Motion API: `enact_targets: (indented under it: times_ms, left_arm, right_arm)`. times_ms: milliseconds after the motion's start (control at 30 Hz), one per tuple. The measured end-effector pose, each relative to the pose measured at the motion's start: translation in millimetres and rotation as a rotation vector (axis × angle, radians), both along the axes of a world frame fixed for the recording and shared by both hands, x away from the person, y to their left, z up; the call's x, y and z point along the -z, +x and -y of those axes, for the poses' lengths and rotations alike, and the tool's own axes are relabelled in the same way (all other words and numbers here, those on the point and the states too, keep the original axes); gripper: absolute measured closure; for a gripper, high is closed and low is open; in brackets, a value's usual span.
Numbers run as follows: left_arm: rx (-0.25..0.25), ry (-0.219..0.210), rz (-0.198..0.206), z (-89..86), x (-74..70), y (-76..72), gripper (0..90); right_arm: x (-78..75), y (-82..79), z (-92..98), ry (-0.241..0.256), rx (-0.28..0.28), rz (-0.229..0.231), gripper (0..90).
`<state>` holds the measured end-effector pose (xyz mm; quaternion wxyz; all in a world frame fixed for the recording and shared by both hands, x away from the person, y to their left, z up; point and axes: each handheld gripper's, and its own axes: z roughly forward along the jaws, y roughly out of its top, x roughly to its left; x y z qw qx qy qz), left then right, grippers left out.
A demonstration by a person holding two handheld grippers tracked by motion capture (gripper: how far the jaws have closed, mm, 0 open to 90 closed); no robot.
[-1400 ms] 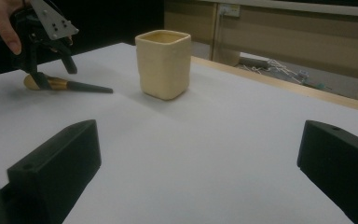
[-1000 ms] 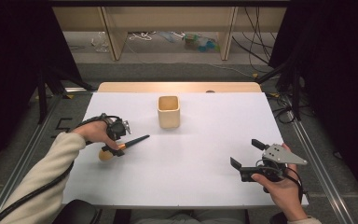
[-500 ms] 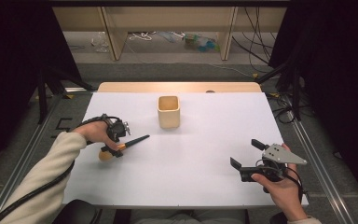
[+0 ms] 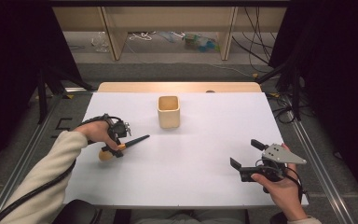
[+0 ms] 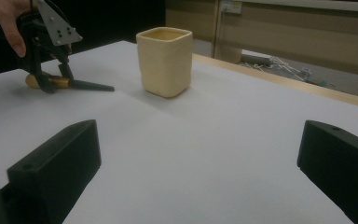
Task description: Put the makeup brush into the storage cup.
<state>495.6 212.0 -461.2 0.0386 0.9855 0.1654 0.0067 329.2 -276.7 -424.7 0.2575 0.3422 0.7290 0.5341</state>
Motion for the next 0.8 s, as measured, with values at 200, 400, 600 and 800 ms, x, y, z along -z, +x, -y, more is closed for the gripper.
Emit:
enact_targets:
  times_ms: [200,400,600,800]
  left_arm:
    - [0.005,0.021,-0.006,1.7,-0.7,1.2,51.7]
    - [0.014,0.037,-0.023,4.7,-1.7,0.2,60.5]
    - [0.001,0.042,-0.024,5.9,-1.5,-0.3,61.2]
    - [-0.001,0.039,-0.015,5.4,-1.7,-1.4,61.7]
  right_arm:
    - [-0.4,-0.4,0.1,0.002,0.004,-0.005,0.4]
    - [0.0,0.1,0.1,0.004,-0.001,0.002,0.4]
    - [-0.1,0.0,0.3,-0.003,0.004,0.001,0.4]
    - [0.0,-0.3,0.2,-0.003,0.007,-0.003,0.4]
